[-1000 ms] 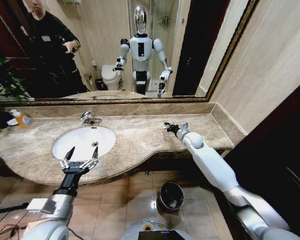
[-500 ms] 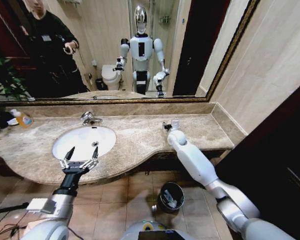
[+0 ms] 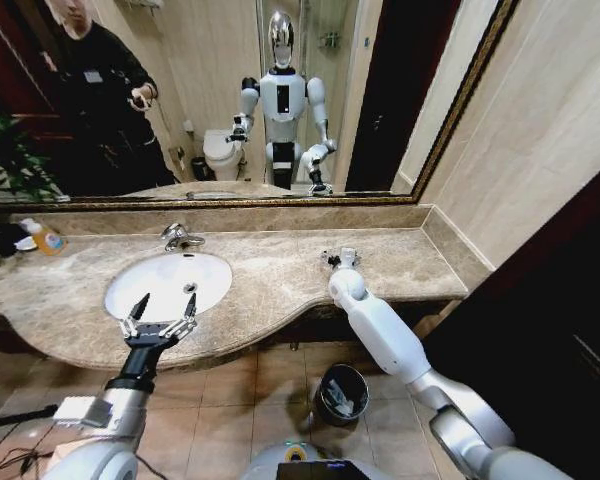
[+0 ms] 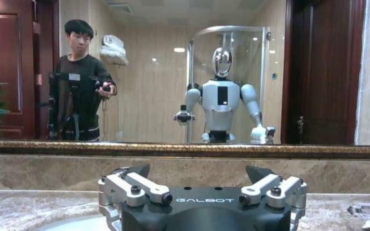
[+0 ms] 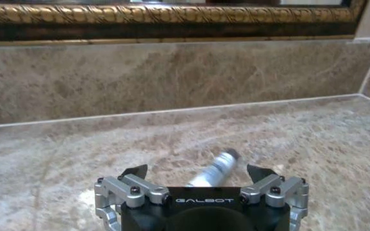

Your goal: Pick up the trash from the sink and place it in the trash bin.

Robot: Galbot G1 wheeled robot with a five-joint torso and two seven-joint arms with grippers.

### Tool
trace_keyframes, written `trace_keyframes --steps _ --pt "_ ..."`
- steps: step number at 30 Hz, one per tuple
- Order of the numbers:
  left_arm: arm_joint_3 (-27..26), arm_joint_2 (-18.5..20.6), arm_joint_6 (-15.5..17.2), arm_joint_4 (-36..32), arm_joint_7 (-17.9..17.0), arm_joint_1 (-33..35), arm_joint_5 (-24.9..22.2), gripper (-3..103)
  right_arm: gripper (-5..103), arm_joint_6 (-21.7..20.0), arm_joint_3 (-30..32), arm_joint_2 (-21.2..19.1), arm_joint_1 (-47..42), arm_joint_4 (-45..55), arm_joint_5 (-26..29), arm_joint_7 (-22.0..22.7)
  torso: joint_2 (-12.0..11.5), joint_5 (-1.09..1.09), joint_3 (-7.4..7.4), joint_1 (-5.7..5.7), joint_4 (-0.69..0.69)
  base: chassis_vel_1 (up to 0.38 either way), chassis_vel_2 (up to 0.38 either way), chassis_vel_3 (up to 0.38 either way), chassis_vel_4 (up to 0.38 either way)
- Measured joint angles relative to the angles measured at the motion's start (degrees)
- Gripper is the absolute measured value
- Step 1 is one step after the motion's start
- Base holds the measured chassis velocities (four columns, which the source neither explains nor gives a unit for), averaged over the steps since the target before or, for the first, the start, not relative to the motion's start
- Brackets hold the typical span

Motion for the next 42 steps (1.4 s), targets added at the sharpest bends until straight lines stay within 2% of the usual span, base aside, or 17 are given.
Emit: trace_keyframes --steps 8,10,13,14,16,18,19,22,26,28,32,35,36,39,42 --pt "0.0 0.0 0.0 0.0 0.0 0.0 0.0 100 102 0.6 0.7 -0.3 -1.2 0.0 -1.1 -1.6 0.0 0.00 0.00 0.00 0.00 0.000 0.000 0.000 0.000" --pt "0.0 0.0 0.0 0.0 0.0 0.0 0.0 100 99 0.6 0.7 -0.3 -1.2 0.0 -1.1 -1.8 0.0 0.00 0.00 0.00 0.00 0.000 0.000 0.000 0.000" --pt "0.0 0.0 0.0 0.0 0.0 0.0 0.0 100 84 0.8 0.7 -0.4 -1.3 -0.1 -1.4 -2.2 0.0 0.00 0.00 0.00 0.00 0.000 0.000 0.000 0.000" --pt "0.0 0.0 0.0 0.0 0.0 0.0 0.0 100 84 0.8 0.7 -0.4 -1.3 -0.1 -1.4 -2.2 0.0 0.00 0.00 0.00 0.00 0.000 0.000 0.000 0.000" --pt "0.0 0.0 0.0 0.0 0.0 0.0 0.0 100 73 1.0 1.0 -0.4 -1.5 -0.4 -1.8 -2.9 0.0 0.00 0.00 0.00 0.00 0.000 0.000 0.000 0.000" --pt "0.0 0.0 0.0 0.0 0.0 0.0 0.0 100 73 1.0 1.1 -0.4 -1.6 -0.4 -1.8 -3.2 0.0 0.01 0.00 0.00 0.00 0.000 0.000 0.000 0.000" --pt "0.0 0.0 0.0 0.0 0.0 0.0 0.0 100 61 1.0 1.2 -0.4 -1.7 -0.4 -1.9 -3.6 0.0 0.01 0.00 0.00 0.00 0.000 0.000 0.000 0.000" --pt "0.0 0.0 0.0 0.0 0.0 0.0 0.0 100 56 1.0 1.3 -0.4 -1.8 -0.4 -1.9 -3.9 0.0 0.01 0.00 0.00 0.00 0.000 0.000 0.000 0.000" --pt "0.0 0.0 0.0 0.0 0.0 0.0 0.0 100 35 1.2 1.0 -0.3 -2.3 -0.5 -2.9 -4.5 0.0 0.01 0.00 0.00 0.01 0.000 0.000 0.000 0.000" --pt "0.0 0.0 0.0 0.0 0.0 0.0 0.0 100 35 1.3 1.0 -0.3 -2.5 -0.5 -3.1 -4.5 0.0 0.01 0.00 0.00 0.00 0.000 0.000 0.000 0.000" --pt "0.0 0.0 0.0 0.0 0.0 0.0 0.0 100 16 1.8 0.8 -0.4 -2.8 -0.2 -3.5 -4.5 0.0 0.01 0.00 0.00 0.01 0.000 0.000 0.000 0.000" --pt "0.0 0.0 0.0 0.0 0.0 0.0 0.0 100 13 2.2 0.7 -0.9 -3.0 0.4 -3.8 -4.3 0.0 0.01 0.00 0.00 0.00 0.000 0.000 0.000 0.000" --pt "0.0 0.0 0.0 0.0 0.0 0.0 0.0 100 7 2.6 0.6 -1.5 -3.3 1.6 -4.2 -4.1 0.0 0.01 0.00 0.00 0.00 0.000 0.000 0.000 0.000" --pt "0.0 0.0 0.0 0.0 0.0 0.0 0.0 100 4 2.8 0.7 -2.3 -3.8 3.3 -4.3 -4.0 0.0 0.02 0.00 0.00 0.01 0.000 0.000 0.000 0.000" --pt "0.0 0.0 0.0 0.0 0.0 0.0 0.0 100 1 3.4 1.4 -4.9 -5.7 9.0 -4.1 -4.3 0.0 0.02 0.00 0.00 0.01 0.000 0.000 0.000 0.000"
